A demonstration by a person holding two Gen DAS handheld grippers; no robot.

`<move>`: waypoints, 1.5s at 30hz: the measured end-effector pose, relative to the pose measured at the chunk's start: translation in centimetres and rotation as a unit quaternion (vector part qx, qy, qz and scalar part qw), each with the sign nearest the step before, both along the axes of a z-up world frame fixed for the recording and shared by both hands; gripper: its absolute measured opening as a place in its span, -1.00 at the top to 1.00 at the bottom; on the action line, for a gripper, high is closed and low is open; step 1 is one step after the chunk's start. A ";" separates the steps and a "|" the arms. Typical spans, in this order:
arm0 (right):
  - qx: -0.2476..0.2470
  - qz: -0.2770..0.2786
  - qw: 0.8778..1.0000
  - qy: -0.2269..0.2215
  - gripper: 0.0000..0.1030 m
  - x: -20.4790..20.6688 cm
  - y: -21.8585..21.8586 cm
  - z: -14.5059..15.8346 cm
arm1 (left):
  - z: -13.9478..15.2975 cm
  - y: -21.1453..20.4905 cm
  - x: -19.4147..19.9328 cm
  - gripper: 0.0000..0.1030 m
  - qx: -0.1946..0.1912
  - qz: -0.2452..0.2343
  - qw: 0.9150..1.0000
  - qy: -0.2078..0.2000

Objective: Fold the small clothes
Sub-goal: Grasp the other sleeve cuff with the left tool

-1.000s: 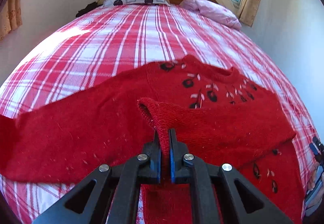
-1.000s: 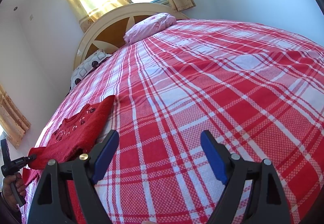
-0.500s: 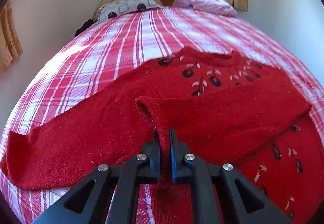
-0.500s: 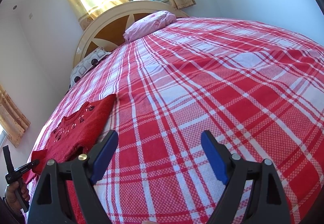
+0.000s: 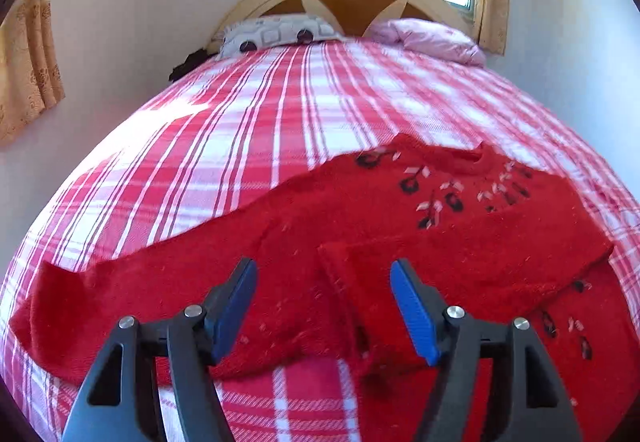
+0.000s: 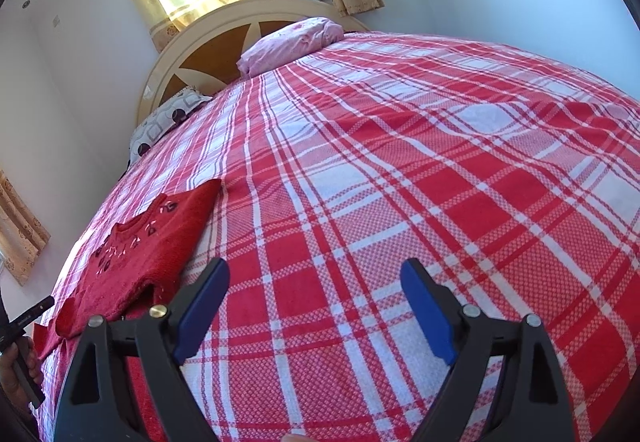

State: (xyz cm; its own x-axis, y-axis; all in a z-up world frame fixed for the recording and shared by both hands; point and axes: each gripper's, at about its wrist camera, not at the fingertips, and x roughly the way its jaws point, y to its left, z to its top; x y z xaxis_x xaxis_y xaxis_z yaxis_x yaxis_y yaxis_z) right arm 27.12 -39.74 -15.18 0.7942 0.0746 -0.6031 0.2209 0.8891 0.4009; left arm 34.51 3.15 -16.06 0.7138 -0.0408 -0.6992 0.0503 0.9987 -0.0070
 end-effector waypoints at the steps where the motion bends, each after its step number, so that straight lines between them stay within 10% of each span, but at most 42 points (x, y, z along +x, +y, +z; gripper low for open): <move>1: -0.001 0.001 1.000 0.002 -0.75 0.1 0.0 0.0 | -0.7 -0.1 0.2 -0.36 0.007 -0.002 1.000 0.018; 6: -0.006 -0.001 1.000 0.008 -0.75 0.1 0.2 -0.1 | -3.2 -1.9 0.1 -0.36 0.067 -0.017 0.997 0.040; 14: -0.029 -0.004 1.000 0.013 -0.75 0.2 0.8 0.1 | -0.2 1.0 -3.4 -0.36 0.026 0.017 0.999 -0.005; 19: -0.043 -0.008 0.999 0.005 -0.75 -0.1 1.2 0.5 | 0.5 9.7 -6.4 -0.36 0.003 0.121 0.992 -0.026; 22: -0.048 -0.011 0.999 0.005 -0.75 -0.2 1.4 0.5 | 0.0 17.0 -8.4 -0.36 -0.043 0.203 0.978 -0.019; 27: -0.054 -0.011 0.998 0.013 -0.75 0.0 1.5 0.4 | -1.4 27.2 -11.5 -0.36 -0.192 0.310 0.931 -0.012; 37: -0.066 -0.017 0.997 0.021 -0.75 0.1 1.8 0.4 | -3.6 31.1 -9.9 -0.35 -0.374 0.341 0.863 -0.009; 45: -0.086 0.012 0.996 0.004 -0.75 -0.2 3.2 2.5 | -2.5 30.3 -11.9 -0.23 -0.389 0.365 0.846 -0.015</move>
State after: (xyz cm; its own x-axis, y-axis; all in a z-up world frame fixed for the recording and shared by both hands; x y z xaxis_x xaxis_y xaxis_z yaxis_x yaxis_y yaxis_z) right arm 26.88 -36.56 -12.72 0.7889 -0.0118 -0.6144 0.2010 0.9498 0.2399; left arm 22.56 33.50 -18.51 0.7636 -0.0206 -0.6454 -0.5669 0.4573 -0.6852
